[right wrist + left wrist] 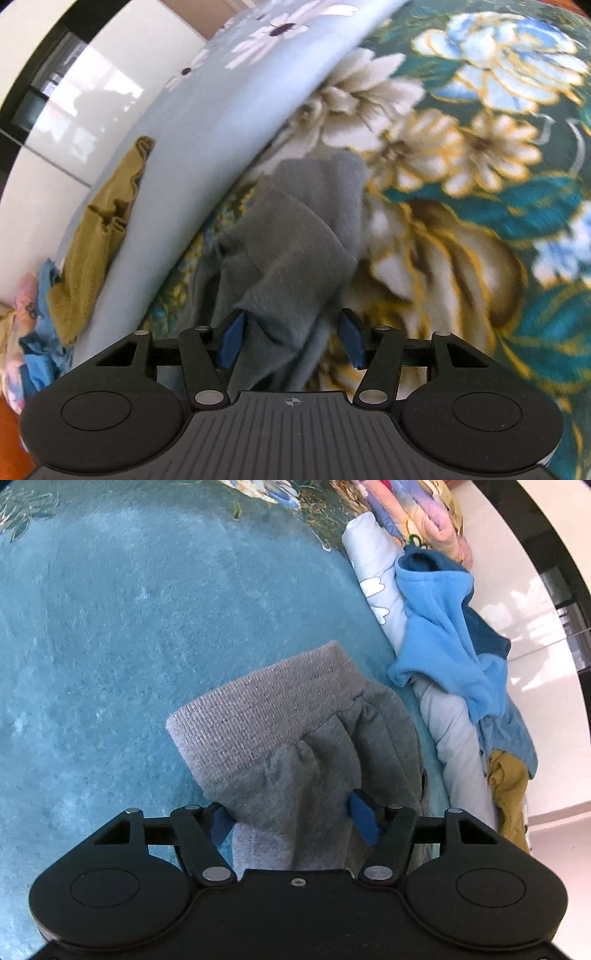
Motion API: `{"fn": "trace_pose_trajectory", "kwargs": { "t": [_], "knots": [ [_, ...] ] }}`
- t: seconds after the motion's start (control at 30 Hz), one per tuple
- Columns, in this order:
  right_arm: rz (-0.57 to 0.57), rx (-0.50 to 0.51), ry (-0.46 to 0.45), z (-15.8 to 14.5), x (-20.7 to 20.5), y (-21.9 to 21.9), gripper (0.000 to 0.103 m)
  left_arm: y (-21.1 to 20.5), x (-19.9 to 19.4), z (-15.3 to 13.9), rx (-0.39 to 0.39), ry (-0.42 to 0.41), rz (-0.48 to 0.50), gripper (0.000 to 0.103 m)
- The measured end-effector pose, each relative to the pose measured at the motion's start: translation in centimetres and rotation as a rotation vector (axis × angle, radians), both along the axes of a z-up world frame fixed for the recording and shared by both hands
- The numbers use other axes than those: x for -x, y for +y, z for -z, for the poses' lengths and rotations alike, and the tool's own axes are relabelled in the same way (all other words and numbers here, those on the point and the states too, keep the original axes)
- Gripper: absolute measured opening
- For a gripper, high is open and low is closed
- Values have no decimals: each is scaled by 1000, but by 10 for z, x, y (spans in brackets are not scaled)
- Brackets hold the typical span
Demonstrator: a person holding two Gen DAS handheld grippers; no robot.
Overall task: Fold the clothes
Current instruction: 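Regrasp the waistband with the left gripper while the right gripper grasps the folded cuff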
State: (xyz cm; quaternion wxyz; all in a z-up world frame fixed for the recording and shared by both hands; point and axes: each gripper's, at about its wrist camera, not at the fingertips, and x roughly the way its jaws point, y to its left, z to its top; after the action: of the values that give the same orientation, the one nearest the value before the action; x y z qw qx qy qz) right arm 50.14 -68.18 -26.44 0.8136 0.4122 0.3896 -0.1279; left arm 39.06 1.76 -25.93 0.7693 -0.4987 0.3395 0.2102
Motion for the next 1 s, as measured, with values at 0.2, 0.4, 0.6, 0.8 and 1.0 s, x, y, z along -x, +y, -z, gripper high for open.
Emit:
{"fn": "trace_pose_trajectory", "kwargs": {
  "t": [0.2, 0.4, 0.6, 0.8, 1.0],
  "knots": [
    [22, -41, -42, 9, -15, -7, 44, -4, -1, 0, -31, -29, 1, 60],
    [31, -52, -41, 9, -18, -9, 18, -4, -1, -3, -24, -41, -24, 50],
    [26, -36, -45, 1, -16, -8, 16, 1, 4, -1, 8, -54, -39, 34],
    [35, -7, -32, -6, -16, -2, 16, 3, 4, 2, 14, -35, -52, 20],
    [43, 38, -25, -22, -12, 3, 13, 7, 8, -5, 17, -62, -59, 14]
  ]
}}
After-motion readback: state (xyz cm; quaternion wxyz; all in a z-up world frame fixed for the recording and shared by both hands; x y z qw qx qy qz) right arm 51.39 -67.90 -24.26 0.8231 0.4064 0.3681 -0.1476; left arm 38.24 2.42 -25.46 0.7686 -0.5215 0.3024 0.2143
